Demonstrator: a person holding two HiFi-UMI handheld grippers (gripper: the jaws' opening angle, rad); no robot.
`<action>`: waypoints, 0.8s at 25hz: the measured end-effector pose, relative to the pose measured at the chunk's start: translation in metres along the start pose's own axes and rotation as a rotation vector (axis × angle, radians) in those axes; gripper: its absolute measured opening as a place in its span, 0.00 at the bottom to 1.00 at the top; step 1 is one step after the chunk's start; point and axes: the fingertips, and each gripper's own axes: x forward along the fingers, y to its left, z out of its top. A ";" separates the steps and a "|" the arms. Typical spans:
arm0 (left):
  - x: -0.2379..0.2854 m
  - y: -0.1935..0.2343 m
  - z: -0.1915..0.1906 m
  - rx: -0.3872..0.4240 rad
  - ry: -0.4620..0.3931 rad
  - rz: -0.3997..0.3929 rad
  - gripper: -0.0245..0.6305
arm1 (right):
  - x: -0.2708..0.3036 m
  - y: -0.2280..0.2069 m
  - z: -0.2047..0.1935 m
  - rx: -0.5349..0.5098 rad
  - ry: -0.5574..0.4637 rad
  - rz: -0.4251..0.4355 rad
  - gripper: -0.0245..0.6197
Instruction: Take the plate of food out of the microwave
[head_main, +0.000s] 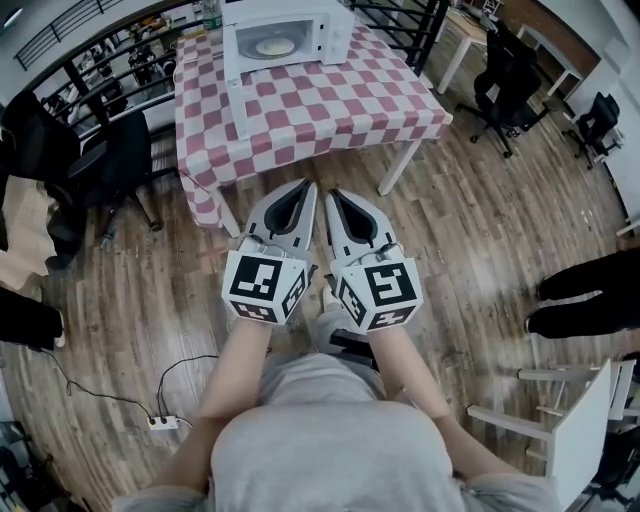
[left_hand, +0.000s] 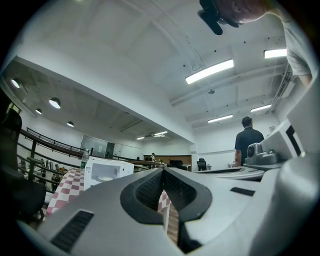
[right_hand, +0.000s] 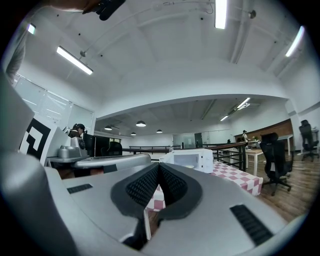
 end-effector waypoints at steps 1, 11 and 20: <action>0.007 0.001 0.000 0.001 -0.001 0.001 0.04 | 0.005 -0.006 0.001 0.000 -0.001 0.004 0.08; 0.080 0.025 -0.016 0.004 0.032 0.031 0.04 | 0.065 -0.055 -0.008 0.009 0.025 0.061 0.08; 0.145 0.063 -0.017 0.015 0.041 0.100 0.04 | 0.129 -0.104 -0.005 0.014 0.037 0.097 0.08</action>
